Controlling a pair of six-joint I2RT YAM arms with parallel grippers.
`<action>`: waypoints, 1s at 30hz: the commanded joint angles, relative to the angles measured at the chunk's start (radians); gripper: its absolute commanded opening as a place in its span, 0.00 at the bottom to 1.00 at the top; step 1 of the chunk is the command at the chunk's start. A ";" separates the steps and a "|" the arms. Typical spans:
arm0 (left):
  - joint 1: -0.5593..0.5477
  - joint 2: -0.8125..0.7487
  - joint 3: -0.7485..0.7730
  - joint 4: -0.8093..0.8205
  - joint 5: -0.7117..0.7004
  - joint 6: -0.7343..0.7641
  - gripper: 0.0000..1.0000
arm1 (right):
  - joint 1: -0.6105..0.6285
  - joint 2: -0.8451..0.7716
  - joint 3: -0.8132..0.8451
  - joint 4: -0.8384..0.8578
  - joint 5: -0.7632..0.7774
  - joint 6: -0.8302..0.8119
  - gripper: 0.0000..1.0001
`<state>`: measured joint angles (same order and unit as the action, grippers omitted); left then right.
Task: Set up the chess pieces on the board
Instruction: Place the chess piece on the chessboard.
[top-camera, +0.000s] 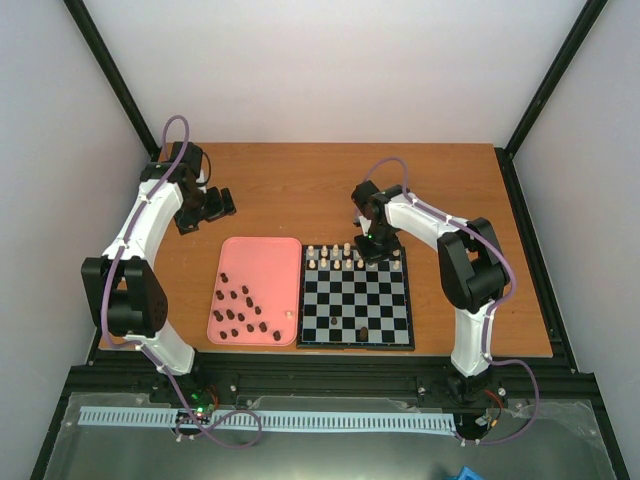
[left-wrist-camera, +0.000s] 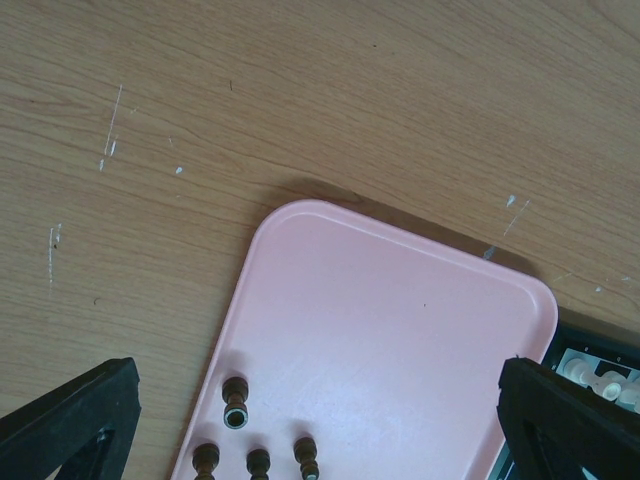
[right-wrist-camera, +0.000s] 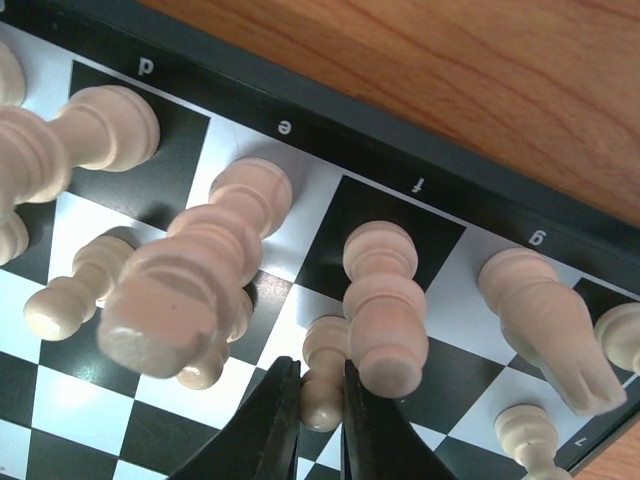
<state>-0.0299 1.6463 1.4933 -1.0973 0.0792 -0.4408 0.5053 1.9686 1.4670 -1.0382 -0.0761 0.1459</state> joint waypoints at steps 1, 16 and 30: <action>0.001 0.006 0.037 0.000 -0.005 0.010 1.00 | -0.008 0.011 -0.009 0.019 -0.005 -0.001 0.14; 0.001 -0.004 0.033 0.001 -0.005 0.007 1.00 | 0.013 -0.157 -0.020 -0.056 -0.016 0.043 0.38; 0.000 -0.039 0.018 0.006 0.010 -0.004 1.00 | 0.365 -0.041 0.276 -0.093 -0.089 0.092 0.40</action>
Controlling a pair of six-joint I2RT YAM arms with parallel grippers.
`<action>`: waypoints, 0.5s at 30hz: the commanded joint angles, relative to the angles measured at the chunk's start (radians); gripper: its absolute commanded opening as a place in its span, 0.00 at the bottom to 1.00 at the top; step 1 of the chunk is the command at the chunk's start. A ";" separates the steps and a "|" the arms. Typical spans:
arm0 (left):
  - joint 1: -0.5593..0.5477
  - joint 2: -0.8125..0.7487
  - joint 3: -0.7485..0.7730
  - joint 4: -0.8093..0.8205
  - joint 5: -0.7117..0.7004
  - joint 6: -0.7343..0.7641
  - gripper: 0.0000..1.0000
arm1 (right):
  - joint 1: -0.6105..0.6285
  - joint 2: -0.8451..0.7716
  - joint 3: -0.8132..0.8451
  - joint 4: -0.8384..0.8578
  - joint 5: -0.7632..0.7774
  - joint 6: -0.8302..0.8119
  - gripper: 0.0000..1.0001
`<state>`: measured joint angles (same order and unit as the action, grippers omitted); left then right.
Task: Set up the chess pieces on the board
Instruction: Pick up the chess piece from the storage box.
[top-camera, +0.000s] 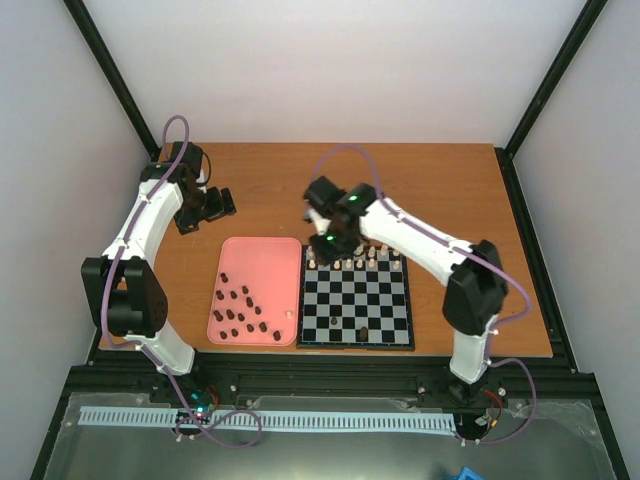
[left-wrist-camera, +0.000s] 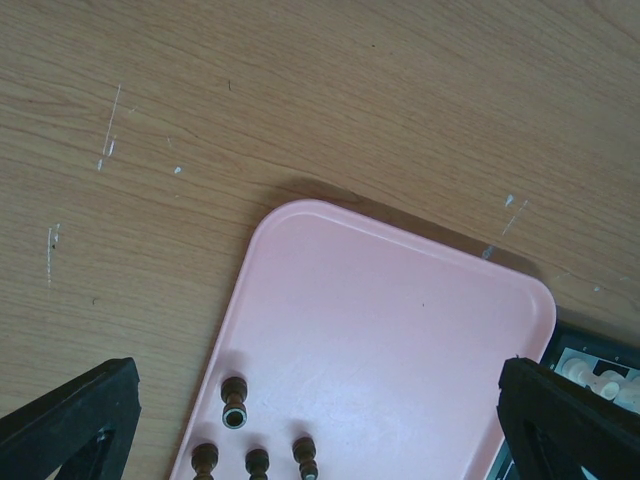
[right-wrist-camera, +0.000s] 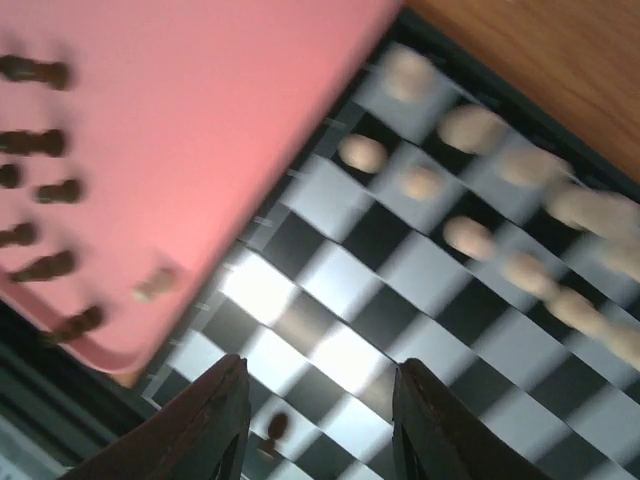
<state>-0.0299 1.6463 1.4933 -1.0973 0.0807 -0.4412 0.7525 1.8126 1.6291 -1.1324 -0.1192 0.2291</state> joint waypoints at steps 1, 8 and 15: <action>0.000 -0.044 0.016 0.005 0.009 -0.003 1.00 | 0.150 0.148 0.148 0.005 -0.051 0.005 0.41; 0.000 -0.080 -0.011 0.002 0.003 0.002 1.00 | 0.283 0.301 0.226 0.018 -0.115 -0.025 0.41; 0.000 -0.092 -0.029 0.009 0.014 0.002 1.00 | 0.306 0.355 0.195 0.029 -0.152 -0.056 0.41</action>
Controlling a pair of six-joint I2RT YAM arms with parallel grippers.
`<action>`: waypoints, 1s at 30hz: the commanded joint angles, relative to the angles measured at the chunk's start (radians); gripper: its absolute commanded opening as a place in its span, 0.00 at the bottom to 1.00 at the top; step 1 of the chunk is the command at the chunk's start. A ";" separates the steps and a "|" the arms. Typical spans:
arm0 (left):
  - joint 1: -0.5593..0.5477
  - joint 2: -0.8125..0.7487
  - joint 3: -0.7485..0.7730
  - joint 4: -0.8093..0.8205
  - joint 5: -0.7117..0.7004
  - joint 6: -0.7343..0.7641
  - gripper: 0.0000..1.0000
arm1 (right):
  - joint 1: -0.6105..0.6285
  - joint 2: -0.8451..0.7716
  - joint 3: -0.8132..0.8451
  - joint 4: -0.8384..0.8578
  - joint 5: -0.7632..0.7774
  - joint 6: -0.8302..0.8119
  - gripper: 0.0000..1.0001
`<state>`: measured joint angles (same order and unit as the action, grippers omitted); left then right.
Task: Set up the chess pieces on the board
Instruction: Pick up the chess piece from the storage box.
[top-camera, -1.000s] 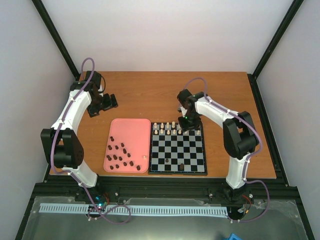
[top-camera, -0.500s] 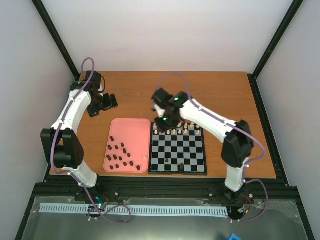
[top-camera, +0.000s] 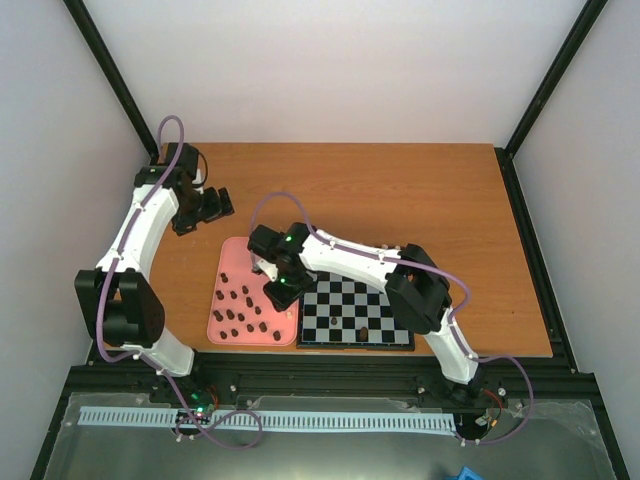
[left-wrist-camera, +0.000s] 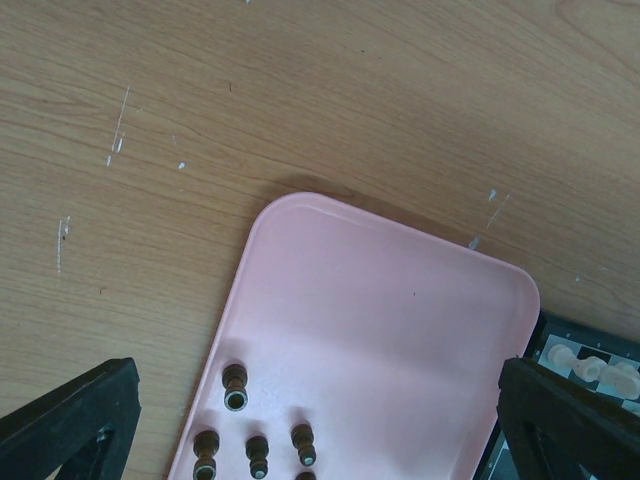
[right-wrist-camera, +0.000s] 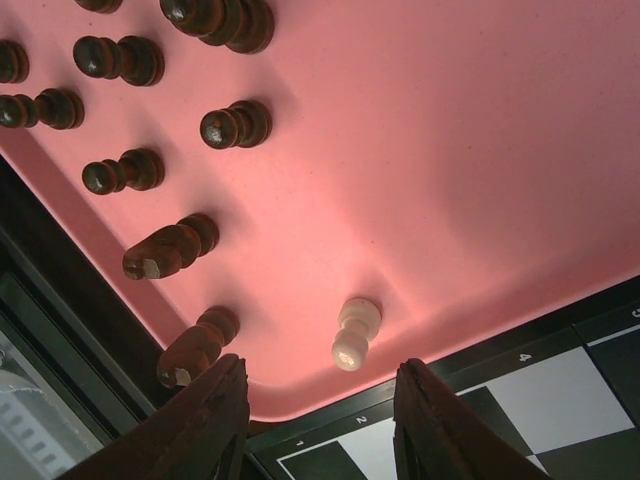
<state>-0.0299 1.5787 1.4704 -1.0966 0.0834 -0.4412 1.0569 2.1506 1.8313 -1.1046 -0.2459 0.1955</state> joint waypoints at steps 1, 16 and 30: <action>0.000 -0.024 -0.006 0.009 0.011 0.002 1.00 | 0.002 0.022 -0.013 0.004 -0.023 -0.021 0.41; 0.002 -0.008 -0.010 0.014 0.016 0.001 1.00 | 0.000 0.093 -0.009 -0.023 -0.013 -0.036 0.39; -0.001 -0.008 -0.026 0.014 0.011 0.002 1.00 | 0.000 0.081 -0.043 -0.018 -0.057 -0.045 0.28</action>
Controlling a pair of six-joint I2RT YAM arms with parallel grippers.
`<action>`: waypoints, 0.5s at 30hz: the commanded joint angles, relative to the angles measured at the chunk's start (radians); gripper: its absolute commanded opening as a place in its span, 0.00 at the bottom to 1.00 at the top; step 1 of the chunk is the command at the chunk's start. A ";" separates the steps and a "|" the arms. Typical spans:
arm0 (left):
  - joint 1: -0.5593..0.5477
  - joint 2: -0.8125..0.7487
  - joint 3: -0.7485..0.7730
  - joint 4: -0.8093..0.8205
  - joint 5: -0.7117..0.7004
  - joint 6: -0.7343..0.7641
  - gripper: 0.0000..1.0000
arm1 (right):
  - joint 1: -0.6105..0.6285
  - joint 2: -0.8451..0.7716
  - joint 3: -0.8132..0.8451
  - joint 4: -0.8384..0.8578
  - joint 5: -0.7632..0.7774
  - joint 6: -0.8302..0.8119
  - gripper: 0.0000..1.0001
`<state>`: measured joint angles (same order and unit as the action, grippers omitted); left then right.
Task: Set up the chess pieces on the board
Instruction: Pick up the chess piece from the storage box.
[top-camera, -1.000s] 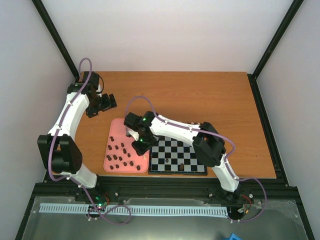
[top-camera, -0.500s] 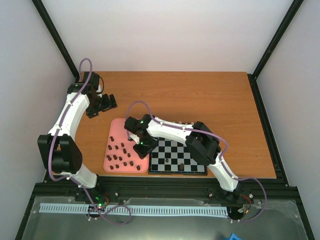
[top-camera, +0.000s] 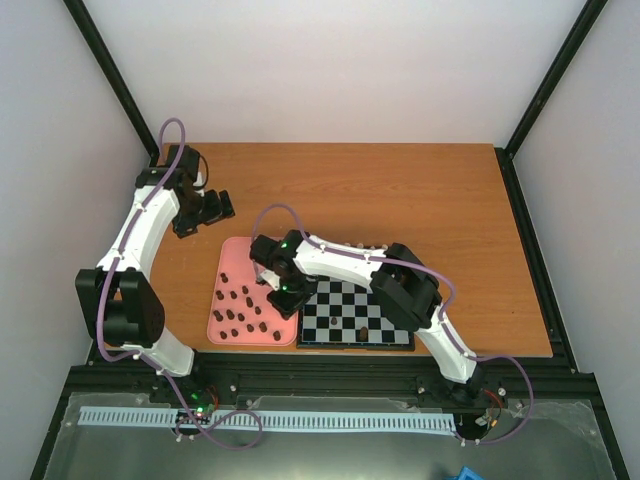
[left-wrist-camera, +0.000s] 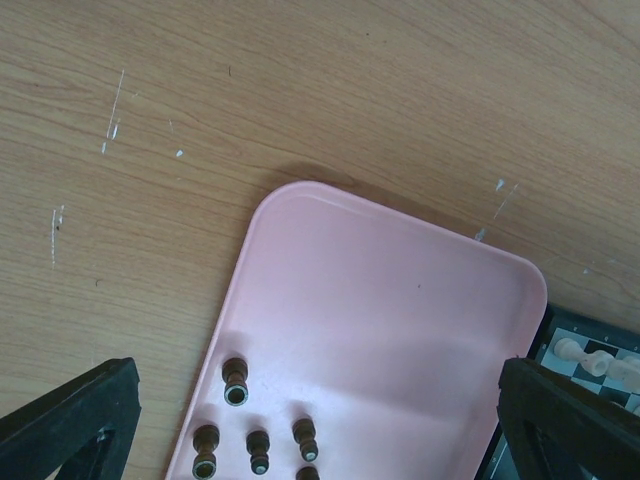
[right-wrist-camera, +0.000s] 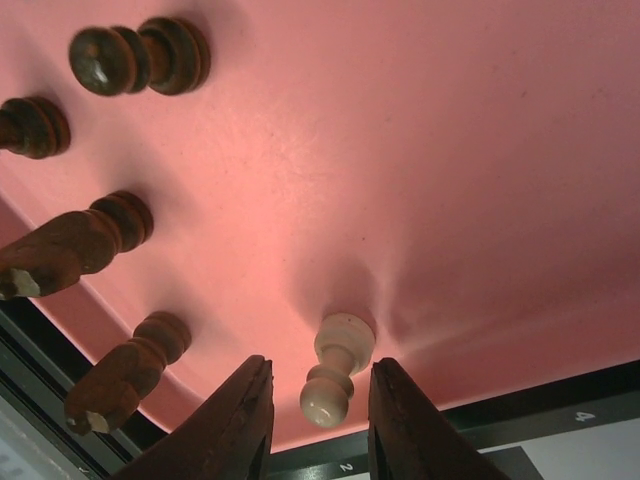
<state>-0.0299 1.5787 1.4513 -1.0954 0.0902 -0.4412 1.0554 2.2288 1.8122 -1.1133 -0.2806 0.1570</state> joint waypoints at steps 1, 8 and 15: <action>0.000 -0.007 -0.010 0.012 0.003 0.001 1.00 | 0.002 0.000 -0.028 -0.007 -0.023 -0.005 0.27; 0.001 -0.008 -0.012 0.015 0.009 0.002 1.00 | 0.002 -0.008 -0.032 -0.003 -0.006 0.007 0.18; 0.000 -0.005 0.006 0.013 0.014 0.002 1.00 | 0.000 -0.062 -0.008 -0.005 0.085 0.020 0.10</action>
<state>-0.0299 1.5787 1.4322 -1.0946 0.0937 -0.4412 1.0554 2.2238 1.7832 -1.1095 -0.2653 0.1654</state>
